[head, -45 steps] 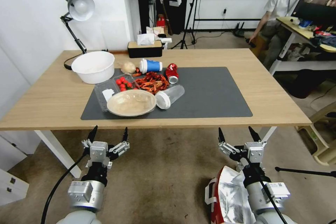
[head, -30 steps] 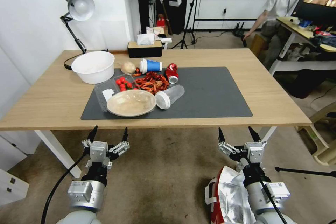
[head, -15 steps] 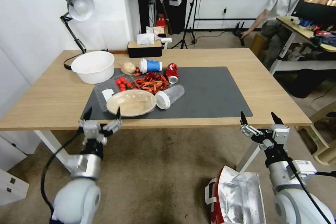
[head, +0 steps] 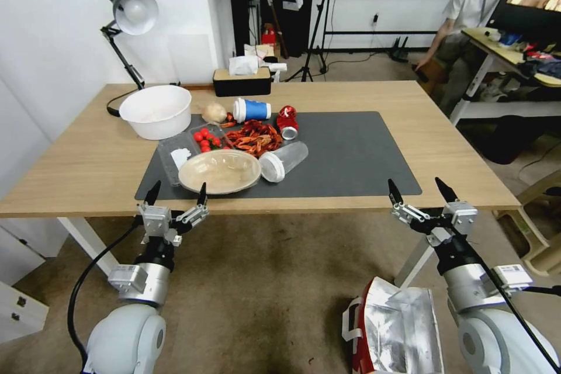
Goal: Pick up the food delivery bag from the floor and place it on the table.
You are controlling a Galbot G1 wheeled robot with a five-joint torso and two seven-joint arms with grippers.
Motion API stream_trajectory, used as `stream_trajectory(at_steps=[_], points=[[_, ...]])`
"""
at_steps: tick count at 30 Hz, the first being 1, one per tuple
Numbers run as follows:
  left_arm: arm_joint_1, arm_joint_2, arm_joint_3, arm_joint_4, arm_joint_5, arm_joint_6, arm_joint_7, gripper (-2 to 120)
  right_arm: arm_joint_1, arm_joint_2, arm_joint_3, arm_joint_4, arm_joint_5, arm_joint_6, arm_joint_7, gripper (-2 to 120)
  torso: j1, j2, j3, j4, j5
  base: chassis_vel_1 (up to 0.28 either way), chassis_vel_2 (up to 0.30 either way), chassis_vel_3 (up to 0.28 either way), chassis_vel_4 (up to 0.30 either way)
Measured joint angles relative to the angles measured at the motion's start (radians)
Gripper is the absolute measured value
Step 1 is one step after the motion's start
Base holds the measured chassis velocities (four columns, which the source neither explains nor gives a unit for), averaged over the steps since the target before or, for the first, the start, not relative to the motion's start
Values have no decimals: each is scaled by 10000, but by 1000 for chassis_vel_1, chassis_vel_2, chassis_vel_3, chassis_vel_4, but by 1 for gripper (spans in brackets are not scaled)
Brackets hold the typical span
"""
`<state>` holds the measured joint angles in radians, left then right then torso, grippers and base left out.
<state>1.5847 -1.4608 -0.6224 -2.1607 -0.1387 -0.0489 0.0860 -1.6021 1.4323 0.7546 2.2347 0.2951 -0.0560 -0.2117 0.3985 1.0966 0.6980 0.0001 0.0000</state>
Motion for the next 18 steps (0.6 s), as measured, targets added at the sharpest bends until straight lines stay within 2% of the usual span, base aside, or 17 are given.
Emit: stream_trajectory(at_steps=[18], points=[[423,-98,90,-276,104,-17,33,98,-90,24,-59,66,235,53,-441,100,-401,-902,-495,0,0,0,0,0,0]])
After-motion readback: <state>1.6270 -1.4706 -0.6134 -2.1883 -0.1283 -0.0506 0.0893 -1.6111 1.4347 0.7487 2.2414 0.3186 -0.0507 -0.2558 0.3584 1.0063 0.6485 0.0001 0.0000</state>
